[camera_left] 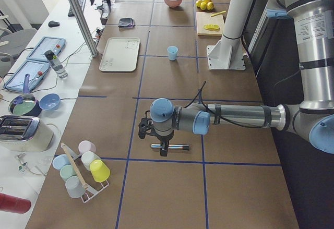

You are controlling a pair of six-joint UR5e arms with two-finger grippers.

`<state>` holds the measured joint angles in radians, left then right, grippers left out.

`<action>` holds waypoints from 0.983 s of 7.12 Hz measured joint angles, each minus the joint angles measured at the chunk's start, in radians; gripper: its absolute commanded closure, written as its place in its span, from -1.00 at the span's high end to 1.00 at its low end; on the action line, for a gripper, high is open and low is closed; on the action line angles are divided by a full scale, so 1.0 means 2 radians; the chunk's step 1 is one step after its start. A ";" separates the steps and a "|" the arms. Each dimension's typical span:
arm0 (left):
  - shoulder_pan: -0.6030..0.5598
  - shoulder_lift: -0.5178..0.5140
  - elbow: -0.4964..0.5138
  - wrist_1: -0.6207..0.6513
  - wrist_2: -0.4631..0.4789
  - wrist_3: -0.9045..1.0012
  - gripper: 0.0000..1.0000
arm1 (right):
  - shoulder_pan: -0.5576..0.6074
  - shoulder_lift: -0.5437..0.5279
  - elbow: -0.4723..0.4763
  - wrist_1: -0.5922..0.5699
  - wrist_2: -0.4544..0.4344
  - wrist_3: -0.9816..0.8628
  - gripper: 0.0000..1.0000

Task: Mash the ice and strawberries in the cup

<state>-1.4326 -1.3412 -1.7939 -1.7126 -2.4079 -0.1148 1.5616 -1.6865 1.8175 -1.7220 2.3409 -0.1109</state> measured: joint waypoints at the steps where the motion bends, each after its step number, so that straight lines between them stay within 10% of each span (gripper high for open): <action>1: 0.000 0.000 -0.001 0.000 0.000 0.000 1.00 | 0.000 0.000 0.000 0.000 0.008 0.002 1.00; 7: 0.002 -0.003 -0.009 0.003 -0.005 0.001 1.00 | 0.000 0.000 -0.001 0.001 0.027 0.006 1.00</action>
<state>-1.4292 -1.3468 -1.8115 -1.7060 -2.4172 -0.1135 1.5616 -1.6860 1.8156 -1.7198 2.3943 -0.0984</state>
